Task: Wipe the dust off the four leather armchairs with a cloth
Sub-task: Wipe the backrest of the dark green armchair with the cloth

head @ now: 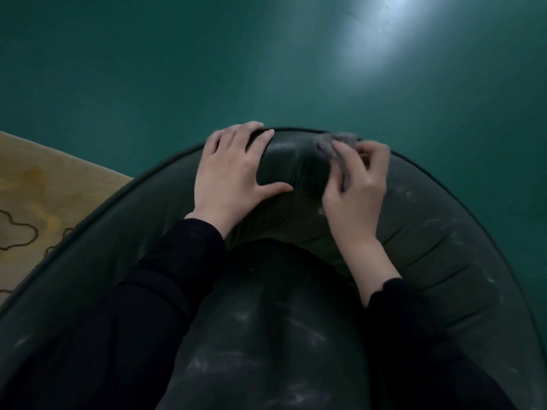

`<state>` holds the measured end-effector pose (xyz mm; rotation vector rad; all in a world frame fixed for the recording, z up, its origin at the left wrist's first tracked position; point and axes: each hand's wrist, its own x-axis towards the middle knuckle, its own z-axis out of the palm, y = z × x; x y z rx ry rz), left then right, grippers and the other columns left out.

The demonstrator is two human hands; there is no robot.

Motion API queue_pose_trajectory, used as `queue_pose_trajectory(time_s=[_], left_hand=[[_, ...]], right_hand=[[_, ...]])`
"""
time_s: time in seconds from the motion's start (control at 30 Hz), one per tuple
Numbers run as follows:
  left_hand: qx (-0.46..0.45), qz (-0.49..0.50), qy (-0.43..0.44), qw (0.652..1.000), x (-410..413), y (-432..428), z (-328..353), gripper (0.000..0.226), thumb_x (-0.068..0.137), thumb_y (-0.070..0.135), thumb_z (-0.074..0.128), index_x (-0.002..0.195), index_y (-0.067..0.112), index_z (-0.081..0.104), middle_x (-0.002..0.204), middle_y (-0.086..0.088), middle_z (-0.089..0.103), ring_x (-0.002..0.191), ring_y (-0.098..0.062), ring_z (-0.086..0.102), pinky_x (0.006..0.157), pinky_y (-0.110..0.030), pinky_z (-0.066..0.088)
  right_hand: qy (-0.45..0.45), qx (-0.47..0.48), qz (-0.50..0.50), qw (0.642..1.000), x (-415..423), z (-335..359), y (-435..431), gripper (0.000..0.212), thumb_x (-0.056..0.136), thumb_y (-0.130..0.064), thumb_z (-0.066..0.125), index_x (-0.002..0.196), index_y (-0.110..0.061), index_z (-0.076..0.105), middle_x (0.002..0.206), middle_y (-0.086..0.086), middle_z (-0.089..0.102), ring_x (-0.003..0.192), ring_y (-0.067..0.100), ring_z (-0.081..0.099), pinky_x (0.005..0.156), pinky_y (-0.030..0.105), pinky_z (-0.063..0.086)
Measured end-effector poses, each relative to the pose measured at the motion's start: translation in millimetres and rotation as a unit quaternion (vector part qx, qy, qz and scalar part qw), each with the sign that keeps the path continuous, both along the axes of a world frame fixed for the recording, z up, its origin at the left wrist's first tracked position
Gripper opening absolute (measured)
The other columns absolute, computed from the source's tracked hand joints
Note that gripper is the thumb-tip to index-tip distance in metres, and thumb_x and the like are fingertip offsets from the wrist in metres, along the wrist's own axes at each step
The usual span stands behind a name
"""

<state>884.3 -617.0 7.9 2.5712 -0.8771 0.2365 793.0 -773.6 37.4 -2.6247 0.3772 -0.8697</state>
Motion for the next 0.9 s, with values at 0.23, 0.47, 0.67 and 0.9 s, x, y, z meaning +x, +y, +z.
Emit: queue_pose_trajectory(time_s=[0.23, 0.47, 0.67, 0.9], left_hand=[[-0.005, -0.001, -0.003, 1.0, -2, 1, 1, 0.085, 0.073, 0.07, 0.064, 0.137, 0.015, 0.051, 0.137, -0.004, 0.05, 0.126, -0.027, 0.046, 0.106, -0.039, 0.025], [-0.016, 0.02, 0.031, 0.999, -4, -15, 10, 0.091, 0.071, 0.075, 0.056, 0.136, 0.012, 0.051, 0.132, -0.011, 0.051, 0.124, -0.031, 0.046, 0.107, -0.042, 0.027], [-0.003, -0.063, 0.049, 0.997, -8, -68, 18, 0.096, 0.07, 0.07, 0.064, 0.145, 0.014, 0.041, 0.141, -0.01, 0.045, 0.133, -0.028, 0.038, 0.114, -0.04, 0.021], [-0.002, -0.055, 0.038, 0.998, -10, -77, 11, 0.094, 0.066, 0.072, 0.063, 0.136, 0.01, 0.051, 0.135, -0.008, 0.05, 0.127, -0.029, 0.043, 0.11, -0.039, 0.025]], right_hand=[[0.062, -0.038, 0.082, 0.994, -13, -18, 0, 0.022, 0.088, 0.003, 0.058, 0.109, 0.002, 0.066, 0.1, 0.02, 0.051, 0.09, 0.028, 0.053, 0.08, 0.033, 0.05], [0.032, -0.026, -0.016, 0.999, -12, 4, -39, 0.021, 0.085, 0.002, 0.059, 0.105, 0.0, 0.067, 0.1, 0.02, 0.051, 0.088, 0.027, 0.052, 0.074, 0.028, 0.045], [0.054, -0.053, -0.017, 0.997, -22, -7, -49, 0.022, 0.087, 0.001, 0.056, 0.107, 0.0, 0.067, 0.099, 0.02, 0.051, 0.089, 0.029, 0.053, 0.075, 0.031, 0.047], [0.003, -0.002, -0.124, 0.992, -24, -1, -54, 0.02, 0.087, -0.001, 0.058, 0.105, -0.001, 0.067, 0.101, 0.017, 0.051, 0.089, 0.025, 0.053, 0.075, 0.024, 0.044]])
